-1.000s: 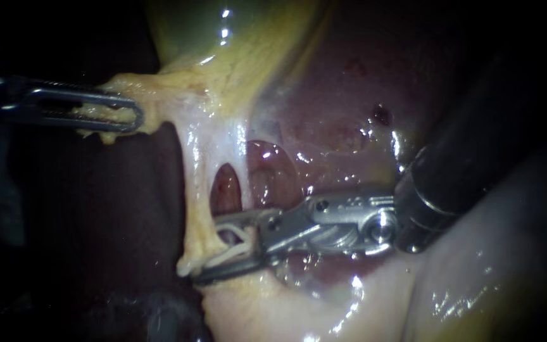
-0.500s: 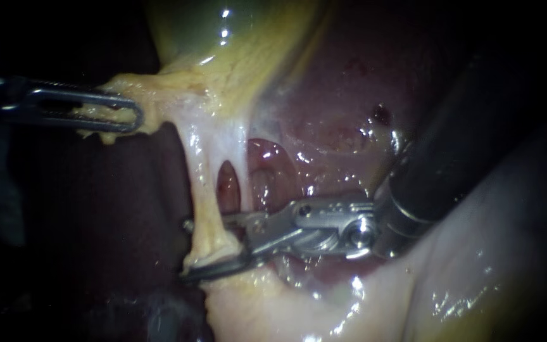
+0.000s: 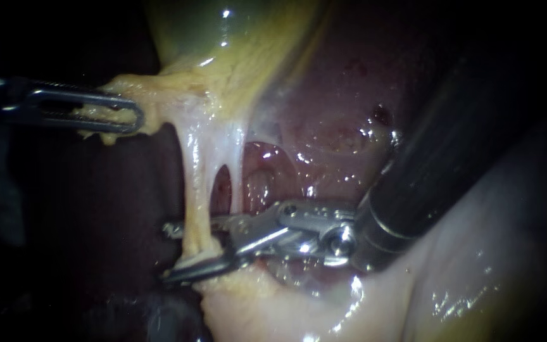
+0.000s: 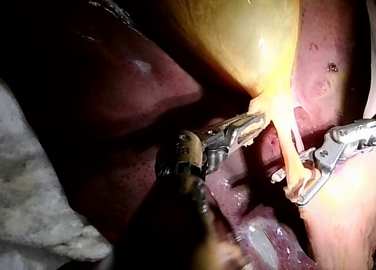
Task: Clipping second clip left tube
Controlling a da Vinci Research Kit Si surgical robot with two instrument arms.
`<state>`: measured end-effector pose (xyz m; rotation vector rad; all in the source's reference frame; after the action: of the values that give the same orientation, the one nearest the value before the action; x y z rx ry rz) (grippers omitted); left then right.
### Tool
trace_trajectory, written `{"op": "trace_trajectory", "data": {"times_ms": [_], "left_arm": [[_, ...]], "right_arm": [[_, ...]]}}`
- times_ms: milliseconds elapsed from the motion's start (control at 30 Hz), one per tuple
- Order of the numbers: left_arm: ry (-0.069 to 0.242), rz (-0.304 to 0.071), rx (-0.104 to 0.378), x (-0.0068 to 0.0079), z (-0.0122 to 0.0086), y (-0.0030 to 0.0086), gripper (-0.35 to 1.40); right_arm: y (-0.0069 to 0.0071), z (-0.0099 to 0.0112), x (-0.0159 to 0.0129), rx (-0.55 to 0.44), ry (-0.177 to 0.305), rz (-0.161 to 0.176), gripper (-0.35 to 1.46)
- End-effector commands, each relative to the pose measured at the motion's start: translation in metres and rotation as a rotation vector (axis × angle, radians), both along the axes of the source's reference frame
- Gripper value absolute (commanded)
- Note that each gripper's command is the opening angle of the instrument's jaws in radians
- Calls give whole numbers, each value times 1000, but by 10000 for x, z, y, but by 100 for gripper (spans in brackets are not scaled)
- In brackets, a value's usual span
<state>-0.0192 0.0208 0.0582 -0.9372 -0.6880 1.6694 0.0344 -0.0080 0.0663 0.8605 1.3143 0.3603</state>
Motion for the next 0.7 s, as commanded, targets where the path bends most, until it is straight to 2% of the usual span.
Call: {"op": "trace_trajectory", "data": {"times_ms": [33,133,300,533,700], "left_arm": [[-2,2,1,0,0,0,-35],[-2,2,1,0,0,0,-35],[-2,2,1,0,1,0,-35],[-2,2,1,-1,1,0,-35],[-2,3,1,0,1,0,-35]], "right_arm": [[0,-1,0,7,5,-4,50],[-1,-1,0,16,29,-17,50],[-3,-5,1,38,42,-53,49],[-6,-15,3,40,47,-58,49],[-9,-29,5,48,63,-78,49]]}}
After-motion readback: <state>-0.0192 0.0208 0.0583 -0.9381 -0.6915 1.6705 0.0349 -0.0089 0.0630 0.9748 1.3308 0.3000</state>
